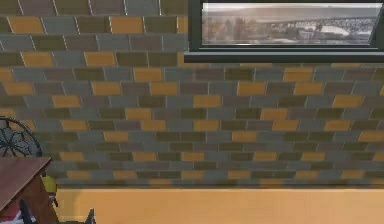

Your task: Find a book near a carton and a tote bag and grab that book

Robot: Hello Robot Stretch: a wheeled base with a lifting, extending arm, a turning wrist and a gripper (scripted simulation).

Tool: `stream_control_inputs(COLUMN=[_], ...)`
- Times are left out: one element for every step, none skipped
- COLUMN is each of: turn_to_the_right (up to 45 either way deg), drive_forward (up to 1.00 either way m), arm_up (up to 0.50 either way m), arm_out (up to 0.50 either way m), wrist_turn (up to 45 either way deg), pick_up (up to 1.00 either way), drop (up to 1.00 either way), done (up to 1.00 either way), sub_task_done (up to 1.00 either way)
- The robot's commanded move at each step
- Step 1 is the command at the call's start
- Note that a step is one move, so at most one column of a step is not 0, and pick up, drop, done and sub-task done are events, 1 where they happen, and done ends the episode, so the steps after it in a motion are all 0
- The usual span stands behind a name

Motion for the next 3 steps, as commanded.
stream_control_inputs(turn_to_the_right=[0.0, -45.0, -15.0], drive_forward=[0.80, 0.00, 0.00], arm_up=[0.00, 0.00, 0.00], arm_out=[0.00, 0.00, 0.00], wrist_turn=[0.0, 0.0, 0.0], pick_up=[0.00, 0.00, 0.00], drop=[0.00, 0.00, 0.00], done=[0.00, 0.00, 0.00], sub_task_done=[0.00, 0.00, 0.00])
